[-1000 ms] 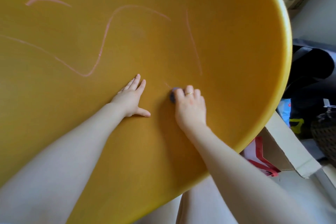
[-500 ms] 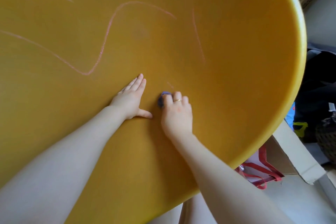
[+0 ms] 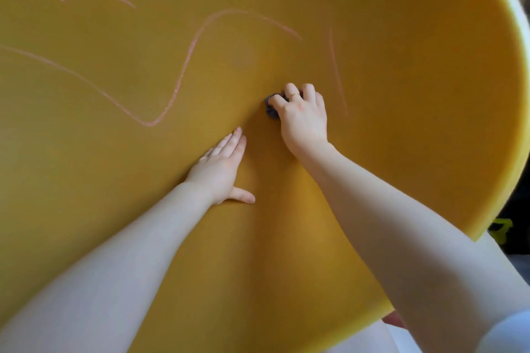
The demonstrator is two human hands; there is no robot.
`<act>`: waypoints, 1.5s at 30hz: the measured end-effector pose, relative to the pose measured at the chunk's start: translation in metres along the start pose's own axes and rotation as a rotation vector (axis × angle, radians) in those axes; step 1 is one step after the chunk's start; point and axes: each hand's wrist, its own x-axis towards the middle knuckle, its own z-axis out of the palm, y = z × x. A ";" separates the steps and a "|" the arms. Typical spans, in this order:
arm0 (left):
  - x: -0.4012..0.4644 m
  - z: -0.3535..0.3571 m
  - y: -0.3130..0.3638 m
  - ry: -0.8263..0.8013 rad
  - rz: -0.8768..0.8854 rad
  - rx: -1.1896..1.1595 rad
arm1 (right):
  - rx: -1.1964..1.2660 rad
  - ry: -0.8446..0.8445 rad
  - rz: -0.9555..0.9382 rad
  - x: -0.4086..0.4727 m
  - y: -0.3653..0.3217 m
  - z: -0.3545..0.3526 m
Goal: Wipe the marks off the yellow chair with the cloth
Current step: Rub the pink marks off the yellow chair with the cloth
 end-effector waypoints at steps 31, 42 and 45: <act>0.003 -0.014 0.015 -0.071 -0.164 0.026 | 0.039 -0.015 0.196 -0.081 -0.002 -0.023; -0.002 -0.010 0.011 -0.066 -0.119 0.140 | -0.167 -0.022 0.045 -0.093 0.049 -0.051; 0.000 -0.015 0.016 -0.073 -0.117 0.162 | -0.359 0.108 0.175 -0.082 0.084 -0.081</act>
